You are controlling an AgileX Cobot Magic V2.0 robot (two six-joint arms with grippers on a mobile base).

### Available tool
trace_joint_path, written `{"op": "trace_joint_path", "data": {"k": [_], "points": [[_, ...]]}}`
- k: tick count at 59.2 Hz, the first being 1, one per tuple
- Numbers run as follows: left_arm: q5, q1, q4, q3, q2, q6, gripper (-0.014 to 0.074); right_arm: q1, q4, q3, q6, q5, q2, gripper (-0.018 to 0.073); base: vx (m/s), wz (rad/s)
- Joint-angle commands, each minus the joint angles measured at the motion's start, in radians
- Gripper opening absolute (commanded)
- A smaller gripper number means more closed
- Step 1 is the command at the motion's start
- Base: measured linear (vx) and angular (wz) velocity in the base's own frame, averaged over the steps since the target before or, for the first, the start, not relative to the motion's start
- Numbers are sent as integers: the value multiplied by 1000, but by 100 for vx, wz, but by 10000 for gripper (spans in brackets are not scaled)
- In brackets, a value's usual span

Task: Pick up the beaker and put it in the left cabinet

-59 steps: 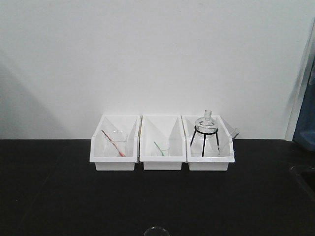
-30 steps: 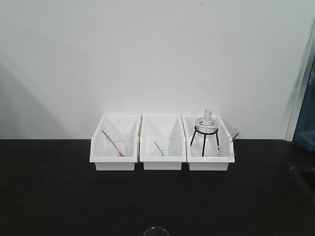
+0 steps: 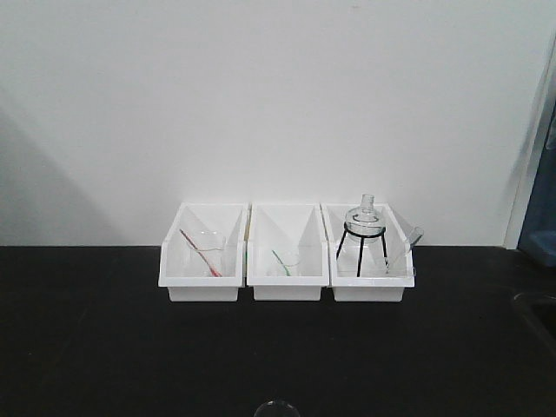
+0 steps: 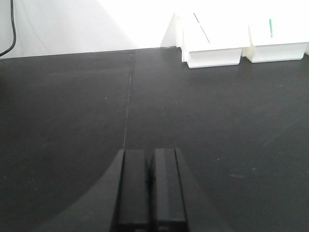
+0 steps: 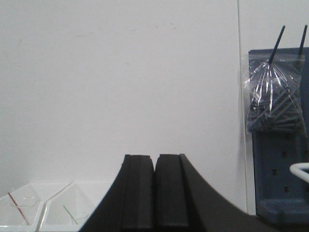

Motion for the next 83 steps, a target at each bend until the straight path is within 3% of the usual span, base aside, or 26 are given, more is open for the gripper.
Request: {"op": "trace_joint_path", "data": {"k": [1,18,36,47,56,65,70,78,83], "points": [[-83,0,0,-11,-10,-4,4,-6,-2,-148,-37,-45,175,-8,0,0],[-83,0,0,-11,-10,-4,4,-6,6,-454,-5,-168,668,-8,0,0],[-83,0,0,-11,-10,-4,4,-6,5,-522,75,-181,817,39,0,0],[-83,0,0,-11,-10,-4,4,-6,-66,-522,87,-170,817,200,0,0],[-83,0,0,-11,-10,-4,4,-6,-142,-522,87,-202,817,478,0,0],[-83,0,0,-11,-10,-4,4,-6,-142,-522,87,-252,817,713,0,0],[-83,0,0,-11,-10,-4,4,-6,-128,-522,97,-280,817,729,0,0],[-83,0,0,-11,-10,-4,4,-4,-142,-522,227,-313,825,719,0,0],[-83,0,0,-11,-10,-4,4,-4,-270,-522,301,-328,861,704,0,0]]}}
